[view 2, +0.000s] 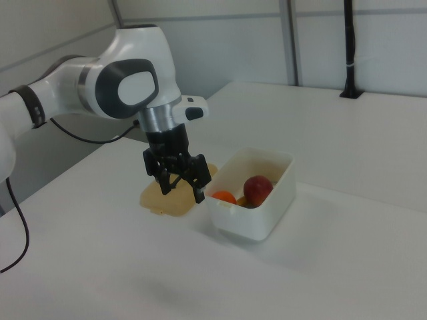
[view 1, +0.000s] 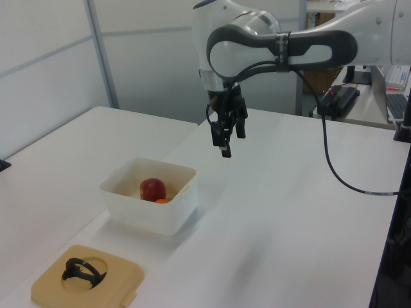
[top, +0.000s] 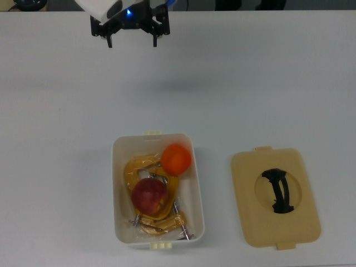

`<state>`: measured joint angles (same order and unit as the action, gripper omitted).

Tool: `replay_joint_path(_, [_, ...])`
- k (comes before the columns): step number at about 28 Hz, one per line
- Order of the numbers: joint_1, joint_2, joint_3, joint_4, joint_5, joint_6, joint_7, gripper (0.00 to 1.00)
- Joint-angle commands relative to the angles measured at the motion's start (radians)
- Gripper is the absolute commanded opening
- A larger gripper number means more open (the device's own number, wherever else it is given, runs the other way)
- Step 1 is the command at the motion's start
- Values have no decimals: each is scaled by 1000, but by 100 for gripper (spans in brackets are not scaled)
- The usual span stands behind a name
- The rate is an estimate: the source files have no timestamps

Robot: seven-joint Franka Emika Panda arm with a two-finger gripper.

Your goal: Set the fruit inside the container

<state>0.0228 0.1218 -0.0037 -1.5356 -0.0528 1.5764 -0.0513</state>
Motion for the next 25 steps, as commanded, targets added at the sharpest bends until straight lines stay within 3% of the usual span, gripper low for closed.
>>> replay_joint_path(1, [-1, -88, -1, -104, 21, 75, -22, 100])
replay_joint_path(12, [-4, -111, -2, -123, 21, 132, -1, 100])
replay_joint_path(25, [-9, -99, -7, -86, 19, 132, -1, 100])
